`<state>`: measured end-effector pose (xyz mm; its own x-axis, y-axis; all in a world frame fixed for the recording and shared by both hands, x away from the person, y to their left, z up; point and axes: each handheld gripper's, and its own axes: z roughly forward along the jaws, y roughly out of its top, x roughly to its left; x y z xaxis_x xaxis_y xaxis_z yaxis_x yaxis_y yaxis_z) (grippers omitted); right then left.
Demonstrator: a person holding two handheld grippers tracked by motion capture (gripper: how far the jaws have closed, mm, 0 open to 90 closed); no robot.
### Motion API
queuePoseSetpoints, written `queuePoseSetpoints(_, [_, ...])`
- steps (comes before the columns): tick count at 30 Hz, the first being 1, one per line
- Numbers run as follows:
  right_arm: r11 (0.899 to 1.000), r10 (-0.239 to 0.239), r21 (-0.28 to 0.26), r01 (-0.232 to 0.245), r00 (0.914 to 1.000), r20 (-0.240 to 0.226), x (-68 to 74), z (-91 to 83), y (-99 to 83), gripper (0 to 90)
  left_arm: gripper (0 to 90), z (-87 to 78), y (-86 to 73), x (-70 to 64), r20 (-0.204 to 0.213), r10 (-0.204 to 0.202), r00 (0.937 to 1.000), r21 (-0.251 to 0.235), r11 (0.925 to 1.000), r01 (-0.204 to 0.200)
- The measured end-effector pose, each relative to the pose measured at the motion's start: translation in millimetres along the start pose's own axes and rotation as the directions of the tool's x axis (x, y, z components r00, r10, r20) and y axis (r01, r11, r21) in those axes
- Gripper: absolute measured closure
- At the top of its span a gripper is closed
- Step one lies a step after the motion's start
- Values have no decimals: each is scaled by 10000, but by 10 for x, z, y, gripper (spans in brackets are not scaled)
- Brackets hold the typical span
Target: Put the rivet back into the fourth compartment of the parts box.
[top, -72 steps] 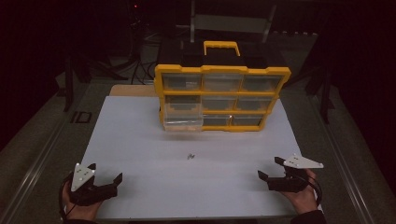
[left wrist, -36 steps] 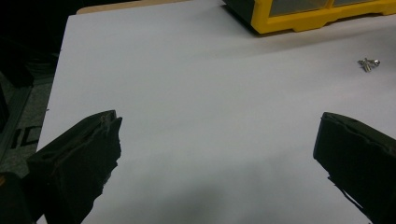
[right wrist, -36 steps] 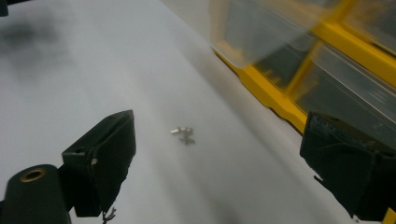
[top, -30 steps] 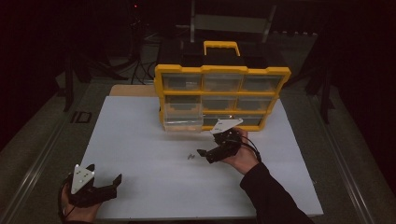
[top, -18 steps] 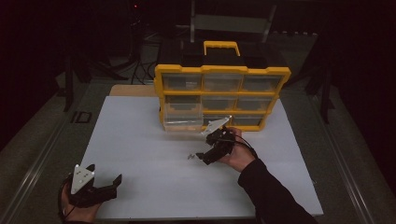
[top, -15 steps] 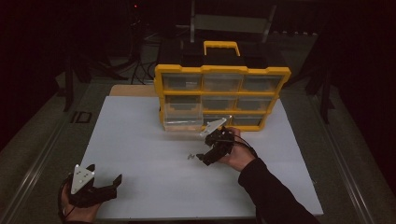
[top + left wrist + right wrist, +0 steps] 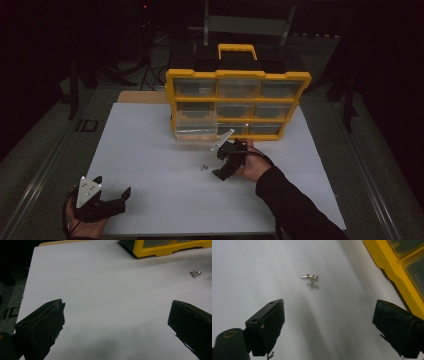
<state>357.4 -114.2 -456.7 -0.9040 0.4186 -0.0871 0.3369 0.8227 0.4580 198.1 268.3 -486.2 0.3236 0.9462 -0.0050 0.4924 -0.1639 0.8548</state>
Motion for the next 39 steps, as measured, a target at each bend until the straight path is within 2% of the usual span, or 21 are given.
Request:
queuePoseSetpoints(6, [9983,416,-381,-433,9982,-443,11,126,-12,135,14,-4,-1,0,-13,-13,10000,-20,10000,13])
queuePoseSetpoints(9, [9982,455,-367,-473,9978,-477,22,154,-15,139,14,-5,-1,0,-10,-14,10000,-21,10000,14])
queuePoseSetpoints(12, [9979,425,-458,-448,9978,-511,70,255,-30,166,14,-6,-2,0,-7,-12,10000,-22,10000,12])
queuePoseSetpoints(17, [9959,388,-793,-441,9970,-665,95,364,-40,305,14,-6,-2,-1,-1,11,10000,-11,10000,-11])
queuePoseSetpoints(18, [9959,388,-793,-441,9970,-665,95,364,-40,305,14,-6,-2,-1,-1,11,10000,-11,10000,-11])
queuePoseSetpoints(19, [9941,538,-899,-602,9960,-719,99,377,-29,382,14,-5,-2,-1,6,-5,10000,-26,10000,5])
queuePoseSetpoints(20, [9937,553,-938,-621,9958,-734,102,387,-24,417,14,-6,-2,0,10,9,10000,-5,10000,-9])
queuePoseSetpoints(23, [9944,359,-974,-401,9983,-449,135,422,-10,509,14,-6,-2,0,9,16,10000,-17,10000,-16])
queuePoseSetpoints(25, [9913,231,-1284,-292,9985,-488,131,448,-4,568,14,-8,-2,0,16,21,10000,-13,10000,-21])
queuePoseSetpoints(27, [9907,411,-1281,-463,9982,-429,142,465,6,616,14,-8,-2,0,13,27,10000,-9,10000,-27])
queuePoseSetpoints(30, [9911,500,-1219,-542,9981,-369,116,509,4,659,14,-10,-2,-2,20,17,10000,-30,10000,-17])
queuePoseSetpoints(33, [9919,358,-1210,-394,9988,-322,87,556,-11,701,14,-9,-3,1,11,15,10000,-31,10000,-15])
queuePoseSetpoints(39, [9923,386,-1155,-447,9978,-545,89,555,-1,745,14,-9,-4,-1,19,24,10000,-59,10000,-24])
